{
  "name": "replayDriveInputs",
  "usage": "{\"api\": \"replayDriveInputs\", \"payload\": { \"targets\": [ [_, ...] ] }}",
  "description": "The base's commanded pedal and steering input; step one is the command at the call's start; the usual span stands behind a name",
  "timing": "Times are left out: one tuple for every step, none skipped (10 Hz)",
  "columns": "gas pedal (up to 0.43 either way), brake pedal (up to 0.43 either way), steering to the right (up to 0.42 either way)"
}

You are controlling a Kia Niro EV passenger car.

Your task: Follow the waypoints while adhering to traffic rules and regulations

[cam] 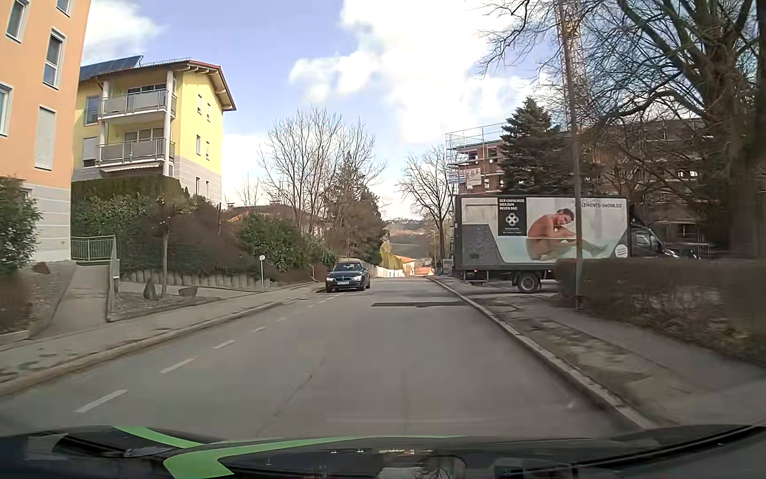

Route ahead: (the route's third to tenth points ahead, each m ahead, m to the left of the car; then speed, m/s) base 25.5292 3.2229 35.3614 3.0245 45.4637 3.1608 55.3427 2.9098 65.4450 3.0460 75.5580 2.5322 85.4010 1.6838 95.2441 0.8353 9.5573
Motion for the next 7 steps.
{"api": "replayDriveInputs", "payload": {
  "targets": [
    [0.000,0.384,0.000],
    [0.000,0.421,0.002],
    [0.000,0.445,0.007],
    [0.000,0.445,0.008],
    [0.000,0.445,0.008],
    [0.000,0.445,0.007],
    [0.000,0.439,0.006]
  ]
}}
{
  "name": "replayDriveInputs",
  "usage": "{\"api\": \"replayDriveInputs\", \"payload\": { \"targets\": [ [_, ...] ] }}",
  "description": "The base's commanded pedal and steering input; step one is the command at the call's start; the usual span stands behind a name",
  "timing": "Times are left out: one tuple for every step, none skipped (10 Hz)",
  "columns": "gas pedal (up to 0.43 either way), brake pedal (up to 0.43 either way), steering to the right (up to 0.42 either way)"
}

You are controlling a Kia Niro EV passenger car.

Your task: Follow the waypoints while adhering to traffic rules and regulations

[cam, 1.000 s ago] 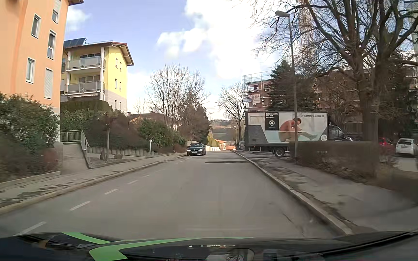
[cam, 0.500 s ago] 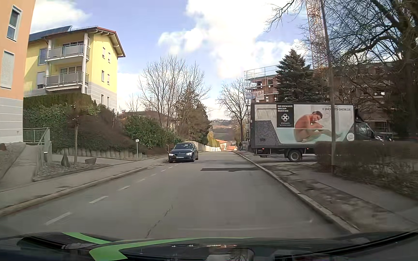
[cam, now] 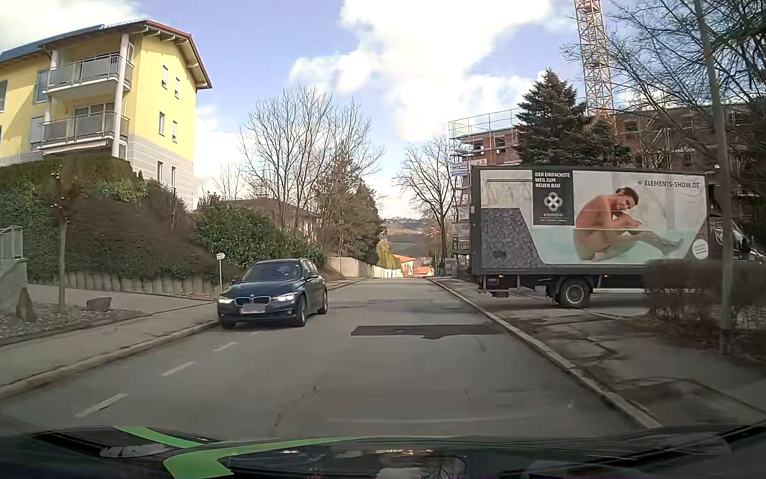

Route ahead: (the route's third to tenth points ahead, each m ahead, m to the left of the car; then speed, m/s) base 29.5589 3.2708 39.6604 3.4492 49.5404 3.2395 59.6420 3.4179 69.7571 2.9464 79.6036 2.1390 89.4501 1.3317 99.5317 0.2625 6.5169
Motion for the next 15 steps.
{"api": "replayDriveInputs", "payload": {
  "targets": [
    [0.000,0.433,0.006],
    [0.000,0.427,0.006],
    [0.000,0.421,0.005],
    [0.000,0.402,0.004],
    [0.000,0.402,0.002],
    [0.000,0.402,0.000],
    [0.000,0.402,-0.004],
    [0.000,0.384,-0.010],
    [0.000,0.293,-0.019],
    [0.000,0.067,-0.039],
    [0.000,0.000,-0.060],
    [0.000,0.000,-0.099],
    [0.220,0.000,-0.143],
    [0.358,0.000,-0.179],
    [0.421,0.000,-0.206]
  ]
}}
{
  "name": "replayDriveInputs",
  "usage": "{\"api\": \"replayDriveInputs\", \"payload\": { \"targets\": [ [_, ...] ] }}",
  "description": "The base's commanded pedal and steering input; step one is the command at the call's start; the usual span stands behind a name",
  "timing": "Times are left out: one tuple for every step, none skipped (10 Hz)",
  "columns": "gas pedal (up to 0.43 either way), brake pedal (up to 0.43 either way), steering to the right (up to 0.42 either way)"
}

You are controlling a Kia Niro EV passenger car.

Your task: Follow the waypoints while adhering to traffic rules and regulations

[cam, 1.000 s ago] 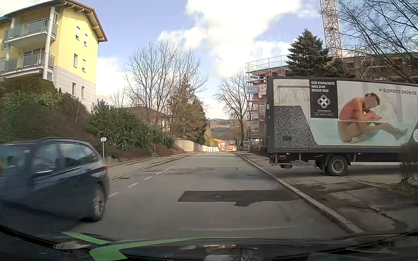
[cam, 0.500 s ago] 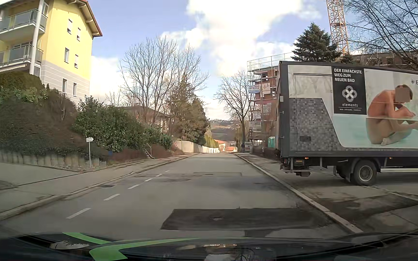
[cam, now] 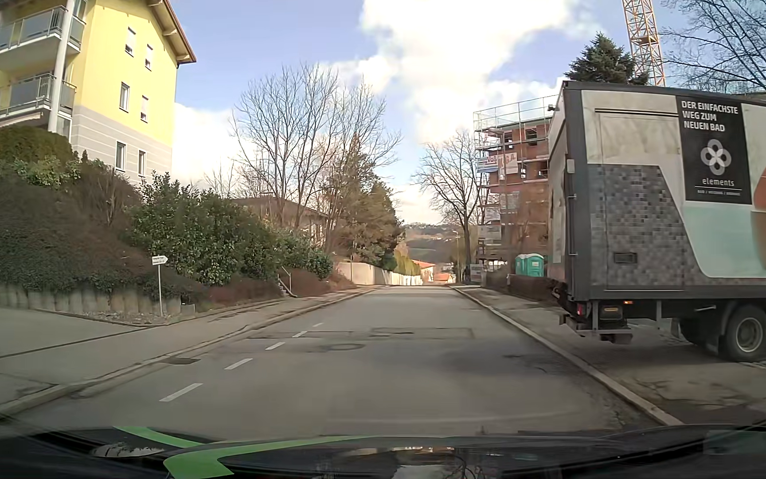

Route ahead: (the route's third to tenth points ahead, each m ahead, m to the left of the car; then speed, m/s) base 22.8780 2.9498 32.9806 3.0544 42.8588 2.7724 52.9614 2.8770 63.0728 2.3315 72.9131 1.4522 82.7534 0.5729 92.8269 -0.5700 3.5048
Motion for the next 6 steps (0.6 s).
{"api": "replayDriveInputs", "payload": {
  "targets": [
    [0.449,0.000,-0.221],
    [0.469,0.000,-0.228],
    [0.469,0.000,-0.227],
    [0.461,0.000,-0.221],
    [0.409,0.000,-0.211],
    [0.390,0.000,-0.194]
  ]
}}
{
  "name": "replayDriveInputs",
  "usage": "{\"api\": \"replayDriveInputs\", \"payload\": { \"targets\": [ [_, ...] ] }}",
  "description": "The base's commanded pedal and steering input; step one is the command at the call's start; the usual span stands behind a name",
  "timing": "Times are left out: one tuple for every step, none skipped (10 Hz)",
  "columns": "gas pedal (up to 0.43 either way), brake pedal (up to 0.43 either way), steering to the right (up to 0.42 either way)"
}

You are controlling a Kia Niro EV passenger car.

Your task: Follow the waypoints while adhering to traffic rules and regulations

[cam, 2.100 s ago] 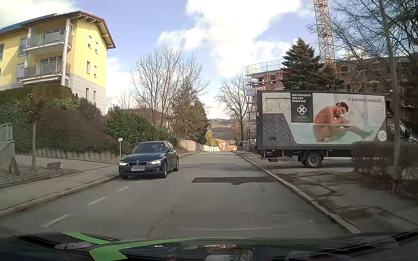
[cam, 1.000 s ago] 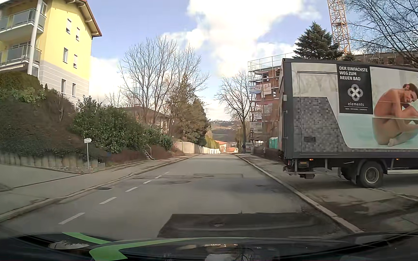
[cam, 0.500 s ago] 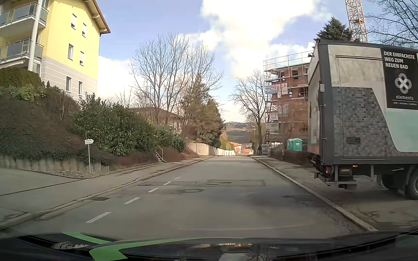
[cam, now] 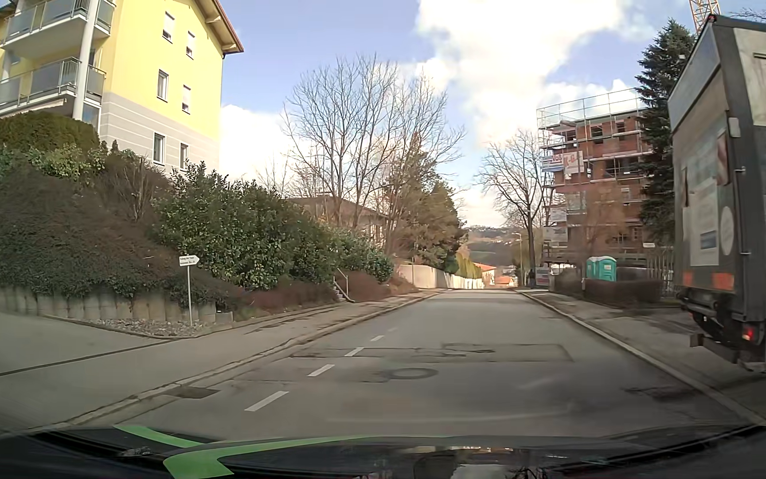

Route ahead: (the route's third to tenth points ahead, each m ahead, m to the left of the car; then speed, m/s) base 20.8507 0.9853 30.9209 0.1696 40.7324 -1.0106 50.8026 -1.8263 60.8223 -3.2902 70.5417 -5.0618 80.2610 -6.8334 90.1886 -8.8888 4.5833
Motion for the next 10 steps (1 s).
{"api": "replayDriveInputs", "payload": {
  "targets": [
    [0.390,0.000,-0.165],
    [0.390,0.000,-0.132],
    [0.378,0.000,-0.089],
    [0.331,0.000,-0.043],
    [0.331,0.000,-0.001],
    [0.331,0.000,0.041],
    [0.331,0.000,0.069],
    [0.331,0.000,0.097],
    [0.331,0.000,0.125],
    [0.331,0.000,0.143]
  ]
}}
